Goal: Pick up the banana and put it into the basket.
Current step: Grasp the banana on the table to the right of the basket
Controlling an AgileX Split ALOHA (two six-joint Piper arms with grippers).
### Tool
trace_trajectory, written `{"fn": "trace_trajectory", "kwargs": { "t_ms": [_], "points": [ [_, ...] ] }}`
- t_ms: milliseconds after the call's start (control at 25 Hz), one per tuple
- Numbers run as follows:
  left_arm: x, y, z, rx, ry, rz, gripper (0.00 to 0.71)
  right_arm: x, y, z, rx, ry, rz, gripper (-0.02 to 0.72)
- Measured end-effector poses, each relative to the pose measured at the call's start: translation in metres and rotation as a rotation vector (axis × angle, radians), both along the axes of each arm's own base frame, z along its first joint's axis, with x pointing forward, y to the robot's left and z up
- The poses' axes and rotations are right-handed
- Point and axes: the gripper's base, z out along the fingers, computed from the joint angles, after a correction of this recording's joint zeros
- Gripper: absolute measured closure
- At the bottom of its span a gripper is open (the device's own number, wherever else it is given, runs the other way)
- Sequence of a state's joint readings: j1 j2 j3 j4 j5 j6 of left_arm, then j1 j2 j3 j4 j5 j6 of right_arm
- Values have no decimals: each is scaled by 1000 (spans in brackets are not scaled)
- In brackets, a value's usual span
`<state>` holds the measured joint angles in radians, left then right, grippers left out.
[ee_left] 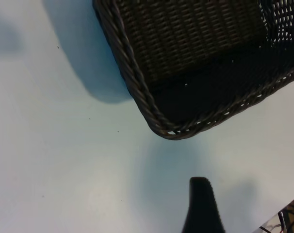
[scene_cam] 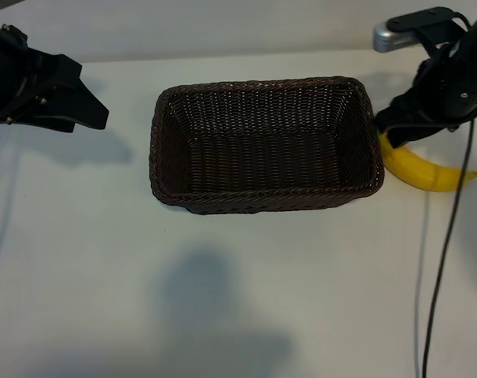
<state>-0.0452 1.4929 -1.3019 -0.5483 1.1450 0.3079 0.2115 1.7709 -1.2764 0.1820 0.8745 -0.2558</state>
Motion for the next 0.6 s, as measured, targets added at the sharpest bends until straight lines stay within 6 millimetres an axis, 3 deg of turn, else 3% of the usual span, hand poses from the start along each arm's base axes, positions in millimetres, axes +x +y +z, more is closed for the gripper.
{"fn": "trace_trajectory", "kwargs": {
  "t_ms": [240,600],
  "points": [
    [2,0,0,2,-23,11,195,11,-33,-8,-25,-9,-43,216],
    [3,0,0,3,-26,12,195,18,-33,-34,-97,-7,281,215]
  ]
}}
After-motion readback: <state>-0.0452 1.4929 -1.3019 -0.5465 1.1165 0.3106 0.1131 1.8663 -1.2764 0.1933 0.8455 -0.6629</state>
